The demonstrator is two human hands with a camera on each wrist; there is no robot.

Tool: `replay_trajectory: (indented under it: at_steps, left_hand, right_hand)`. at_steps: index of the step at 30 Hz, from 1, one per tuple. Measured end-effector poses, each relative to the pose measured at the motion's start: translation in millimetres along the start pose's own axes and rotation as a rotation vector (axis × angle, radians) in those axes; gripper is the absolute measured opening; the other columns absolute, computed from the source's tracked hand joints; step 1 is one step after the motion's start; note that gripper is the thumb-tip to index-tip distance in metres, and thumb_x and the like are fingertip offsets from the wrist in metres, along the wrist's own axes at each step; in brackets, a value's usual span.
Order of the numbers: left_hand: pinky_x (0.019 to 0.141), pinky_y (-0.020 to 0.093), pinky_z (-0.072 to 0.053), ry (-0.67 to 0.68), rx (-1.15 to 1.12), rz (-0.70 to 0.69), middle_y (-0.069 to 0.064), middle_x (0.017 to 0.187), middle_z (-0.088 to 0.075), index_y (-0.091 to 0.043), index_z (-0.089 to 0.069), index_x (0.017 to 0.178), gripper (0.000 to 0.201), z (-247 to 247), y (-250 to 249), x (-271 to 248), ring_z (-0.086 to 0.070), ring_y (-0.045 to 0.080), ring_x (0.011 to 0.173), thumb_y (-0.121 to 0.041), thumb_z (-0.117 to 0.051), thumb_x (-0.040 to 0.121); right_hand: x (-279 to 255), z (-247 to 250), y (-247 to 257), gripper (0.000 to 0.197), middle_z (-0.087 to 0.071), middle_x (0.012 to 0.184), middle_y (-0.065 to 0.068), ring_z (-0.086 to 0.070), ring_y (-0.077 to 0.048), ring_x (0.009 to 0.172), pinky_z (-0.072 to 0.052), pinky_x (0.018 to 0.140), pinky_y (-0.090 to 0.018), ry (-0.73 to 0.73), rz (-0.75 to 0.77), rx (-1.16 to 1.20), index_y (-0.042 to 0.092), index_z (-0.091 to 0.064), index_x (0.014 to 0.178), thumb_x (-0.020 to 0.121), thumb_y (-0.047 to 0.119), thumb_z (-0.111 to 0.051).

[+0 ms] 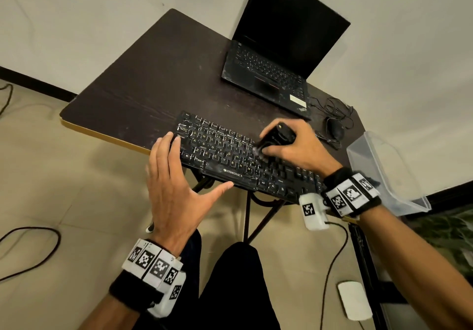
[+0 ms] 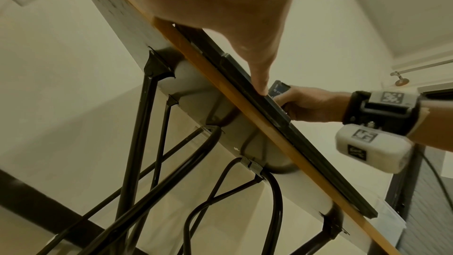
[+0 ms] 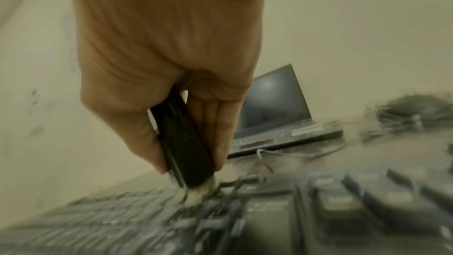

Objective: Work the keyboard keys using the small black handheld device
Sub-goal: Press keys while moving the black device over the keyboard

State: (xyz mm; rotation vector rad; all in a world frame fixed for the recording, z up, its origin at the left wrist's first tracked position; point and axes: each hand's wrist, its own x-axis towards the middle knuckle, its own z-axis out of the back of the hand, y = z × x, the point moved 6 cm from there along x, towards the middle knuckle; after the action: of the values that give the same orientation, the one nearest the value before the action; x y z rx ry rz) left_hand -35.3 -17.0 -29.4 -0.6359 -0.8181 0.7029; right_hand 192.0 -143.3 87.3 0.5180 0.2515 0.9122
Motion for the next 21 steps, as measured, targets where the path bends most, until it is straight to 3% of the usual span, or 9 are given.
replay_trajectory:
  at_steps: [2,6,9,13,15,18,21]
  left_hand:
    - [0.13,0.05,-0.021,0.001,0.039,-0.001,0.013,0.167,-0.036,0.0,-0.039,0.156,0.131,-0.7,0.0,-1.2,-0.03,0.03,0.157,-0.092,-0.069,0.067]
    - [0.13,0.047,-0.019,-0.001,0.039,0.01,0.012,0.167,-0.035,0.0,-0.036,0.158,0.135,-1.2,1.2,-0.9,-0.033,0.029,0.156,-0.094,-0.067,0.066]
    - [0.128,0.049,-0.023,0.001,0.065,0.0,0.014,0.166,-0.038,0.001,-0.037,0.158,0.135,-1.3,0.9,-1.1,-0.035,0.029,0.154,-0.095,-0.064,0.066]
    - [0.127,0.051,-0.024,0.015,0.076,0.004,0.013,0.166,-0.037,0.0,-0.035,0.159,0.137,-2.2,2.4,0.1,-0.036,0.029,0.154,-0.097,-0.061,0.066]
    - [0.127,0.052,-0.024,0.017,0.079,0.005,0.012,0.166,-0.037,0.0,-0.035,0.159,0.137,-2.5,2.2,0.0,-0.036,0.029,0.154,-0.098,-0.06,0.066]
    - [0.127,0.052,-0.025,0.017,0.087,0.0,0.013,0.165,-0.039,0.0,-0.036,0.158,0.136,-2.4,1.4,-0.4,-0.037,0.029,0.154,-0.099,-0.057,0.067]
    - [0.126,0.053,-0.026,0.019,0.096,0.002,0.013,0.165,-0.04,0.0,-0.037,0.158,0.136,-2.8,2.6,0.1,-0.038,0.03,0.153,-0.099,-0.057,0.067]
  right_hand:
    - [2.1,9.3,-2.2,0.026,-0.081,0.096,0.007,-0.077,-0.013,0.092,-0.063,0.092,-0.048,-0.093,-0.029,-0.072,0.027,-0.078,0.096,0.077,0.013,-0.089]
    - [-3.5,-3.0,0.9,0.027,-0.081,0.096,0.005,-0.078,-0.014,0.091,-0.063,0.093,-0.043,0.024,-0.038,-0.023,0.026,-0.079,0.098,0.079,0.012,-0.091]
    - [-4.1,11.3,-9.2,0.026,-0.08,0.094,0.009,-0.076,-0.011,0.092,-0.063,0.094,-0.042,-0.116,-0.142,-0.068,0.031,-0.077,0.092,0.078,0.014,-0.09]
    - [-21.2,4.1,-13.6,0.024,-0.08,0.088,0.009,-0.076,-0.011,0.084,-0.063,0.084,-0.037,-0.044,-0.173,-0.067,0.03,-0.079,0.093,0.076,0.017,-0.091]
    - [-27.9,9.1,-19.6,0.024,-0.08,0.087,0.009,-0.075,-0.007,0.08,-0.062,0.079,-0.034,-0.096,-0.203,-0.066,0.027,-0.079,0.093,0.076,0.016,-0.091]
    - [-33.2,19.4,-24.4,0.025,-0.08,0.09,0.009,-0.076,-0.014,0.09,-0.061,0.085,-0.033,-0.179,-0.236,-0.145,0.03,-0.078,0.093,0.075,0.017,-0.09]
    - [-41.8,9.7,-23.0,0.026,-0.08,0.093,0.01,-0.076,-0.013,0.093,-0.062,0.092,-0.04,-0.082,-0.202,-0.106,0.034,-0.078,0.093,0.076,0.019,-0.091]
